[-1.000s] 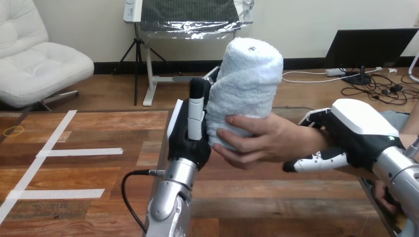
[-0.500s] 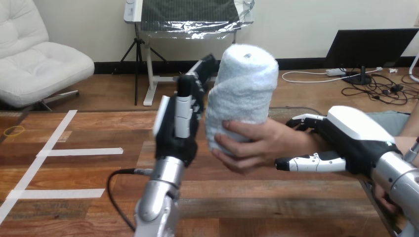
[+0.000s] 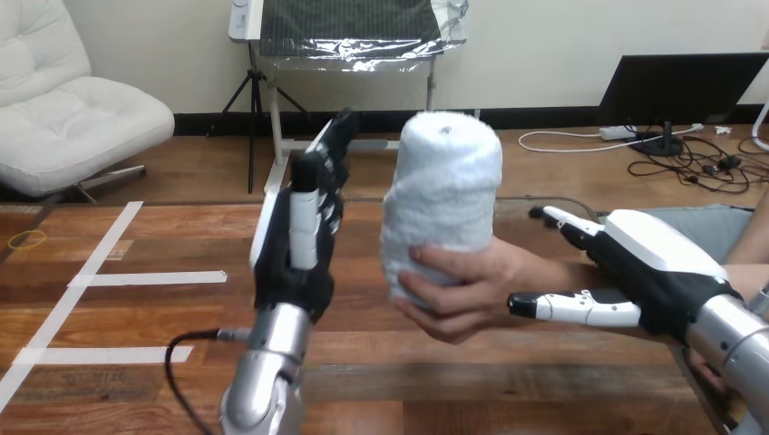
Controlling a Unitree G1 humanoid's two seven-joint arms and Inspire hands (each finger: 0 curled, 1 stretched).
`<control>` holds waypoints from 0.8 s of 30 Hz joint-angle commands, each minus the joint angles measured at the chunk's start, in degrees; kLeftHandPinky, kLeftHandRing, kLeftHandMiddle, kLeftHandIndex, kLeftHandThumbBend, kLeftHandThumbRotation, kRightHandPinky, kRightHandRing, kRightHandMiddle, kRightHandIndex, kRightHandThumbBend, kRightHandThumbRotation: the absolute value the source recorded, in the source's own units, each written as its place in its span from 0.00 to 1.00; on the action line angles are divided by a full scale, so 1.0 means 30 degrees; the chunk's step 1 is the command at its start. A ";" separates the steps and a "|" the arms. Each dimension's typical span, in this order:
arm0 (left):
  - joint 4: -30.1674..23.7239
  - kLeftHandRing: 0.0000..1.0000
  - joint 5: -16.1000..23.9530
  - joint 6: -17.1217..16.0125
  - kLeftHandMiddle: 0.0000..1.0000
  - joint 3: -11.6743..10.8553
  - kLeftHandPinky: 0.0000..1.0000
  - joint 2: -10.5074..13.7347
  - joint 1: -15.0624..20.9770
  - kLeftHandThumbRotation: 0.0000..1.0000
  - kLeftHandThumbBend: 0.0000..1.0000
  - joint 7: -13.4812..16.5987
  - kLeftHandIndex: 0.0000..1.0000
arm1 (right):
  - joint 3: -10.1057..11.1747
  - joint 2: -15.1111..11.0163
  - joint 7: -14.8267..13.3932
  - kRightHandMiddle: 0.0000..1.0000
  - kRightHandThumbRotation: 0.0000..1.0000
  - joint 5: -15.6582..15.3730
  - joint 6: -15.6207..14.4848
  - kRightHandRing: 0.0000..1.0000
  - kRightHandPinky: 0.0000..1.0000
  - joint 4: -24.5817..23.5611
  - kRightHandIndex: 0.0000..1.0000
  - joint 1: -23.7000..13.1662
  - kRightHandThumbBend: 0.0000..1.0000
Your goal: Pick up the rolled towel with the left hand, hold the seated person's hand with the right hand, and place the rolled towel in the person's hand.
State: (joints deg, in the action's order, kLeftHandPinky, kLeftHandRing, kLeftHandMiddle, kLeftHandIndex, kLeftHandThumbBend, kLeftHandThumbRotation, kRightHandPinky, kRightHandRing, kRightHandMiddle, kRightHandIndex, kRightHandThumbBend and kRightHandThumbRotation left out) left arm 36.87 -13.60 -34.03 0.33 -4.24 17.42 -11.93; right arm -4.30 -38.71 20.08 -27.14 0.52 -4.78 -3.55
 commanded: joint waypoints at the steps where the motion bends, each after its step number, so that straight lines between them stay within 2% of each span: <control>1: -0.1454 1.00 0.0161 0.0160 0.93 -0.0034 1.00 -0.0709 -0.0542 1.00 1.00 0.0191 0.89 | 0.0507 0.0187 -0.0194 0.98 0.94 0.0439 0.0256 0.99 1.00 -0.1089 1.00 -0.0222 1.00; 13: -0.3316 1.00 0.0433 0.0555 0.94 0.0099 1.00 -0.0260 -0.1696 1.00 1.00 0.0525 0.91 | 0.1357 0.0536 -0.0752 1.00 0.96 0.0951 0.0137 1.00 1.00 -0.2365 1.00 0.0430 1.00; 24: -0.5596 1.00 0.0319 0.1382 0.95 0.0194 1.00 0.0030 -0.2972 1.00 1.00 0.0630 0.91 | 0.2083 0.0880 -0.1689 1.00 0.97 0.1352 0.0880 1.00 1.00 -0.3098 1.00 0.1041 1.00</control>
State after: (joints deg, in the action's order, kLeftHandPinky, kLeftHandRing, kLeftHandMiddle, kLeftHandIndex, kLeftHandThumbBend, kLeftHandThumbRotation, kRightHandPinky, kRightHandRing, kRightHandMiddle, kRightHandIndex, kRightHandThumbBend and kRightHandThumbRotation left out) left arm 26.13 -12.93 -30.64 0.38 -2.82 8.11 -10.00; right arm -1.24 -37.29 17.60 -24.31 1.93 -10.87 0.86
